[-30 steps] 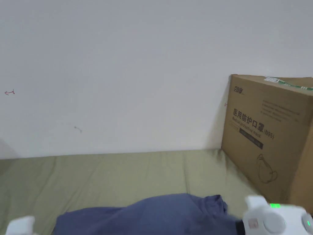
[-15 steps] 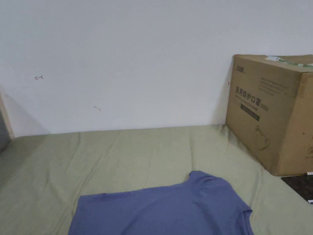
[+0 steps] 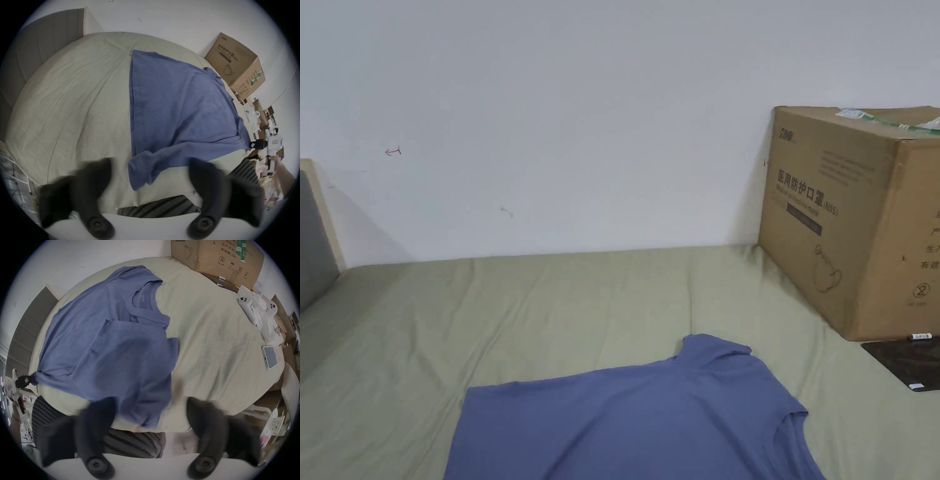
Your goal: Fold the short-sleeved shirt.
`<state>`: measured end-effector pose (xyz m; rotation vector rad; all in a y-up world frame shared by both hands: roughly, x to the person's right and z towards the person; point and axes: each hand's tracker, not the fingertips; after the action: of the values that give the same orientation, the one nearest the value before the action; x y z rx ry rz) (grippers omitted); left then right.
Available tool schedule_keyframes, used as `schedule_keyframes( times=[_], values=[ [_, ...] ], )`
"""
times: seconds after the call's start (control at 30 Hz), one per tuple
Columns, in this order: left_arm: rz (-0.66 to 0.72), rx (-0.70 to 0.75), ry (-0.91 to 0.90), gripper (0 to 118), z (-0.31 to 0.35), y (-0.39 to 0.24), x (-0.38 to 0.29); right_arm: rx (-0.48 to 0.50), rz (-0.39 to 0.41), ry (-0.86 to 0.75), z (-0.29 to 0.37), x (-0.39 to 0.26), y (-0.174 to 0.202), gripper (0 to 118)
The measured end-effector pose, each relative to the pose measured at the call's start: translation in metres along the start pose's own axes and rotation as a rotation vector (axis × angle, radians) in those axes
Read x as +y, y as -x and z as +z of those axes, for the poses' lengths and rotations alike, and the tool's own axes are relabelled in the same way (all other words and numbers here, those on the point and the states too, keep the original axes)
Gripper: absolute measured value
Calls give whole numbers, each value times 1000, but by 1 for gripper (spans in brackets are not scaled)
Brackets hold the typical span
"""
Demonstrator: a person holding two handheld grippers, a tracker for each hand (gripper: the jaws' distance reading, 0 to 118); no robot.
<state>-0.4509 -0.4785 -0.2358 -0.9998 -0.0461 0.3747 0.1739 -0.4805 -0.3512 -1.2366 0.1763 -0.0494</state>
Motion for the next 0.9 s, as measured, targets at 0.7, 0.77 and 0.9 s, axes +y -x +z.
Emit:
schedule_keyframes(
  times=[0.7, 0.77, 0.9],
  values=[
    [-90, 145, -954, 0, 132, -146, 23, 162, 35, -1118, 159, 3, 149, 1],
    [-119, 77, -920, 0, 133, -140, 26, 212, 63, -1095, 158, 8, 148, 0],
    [-95, 77, -656, 0, 134, -120, 52, 219, 99, -1073, 156, 6, 149, 0]
  ],
)
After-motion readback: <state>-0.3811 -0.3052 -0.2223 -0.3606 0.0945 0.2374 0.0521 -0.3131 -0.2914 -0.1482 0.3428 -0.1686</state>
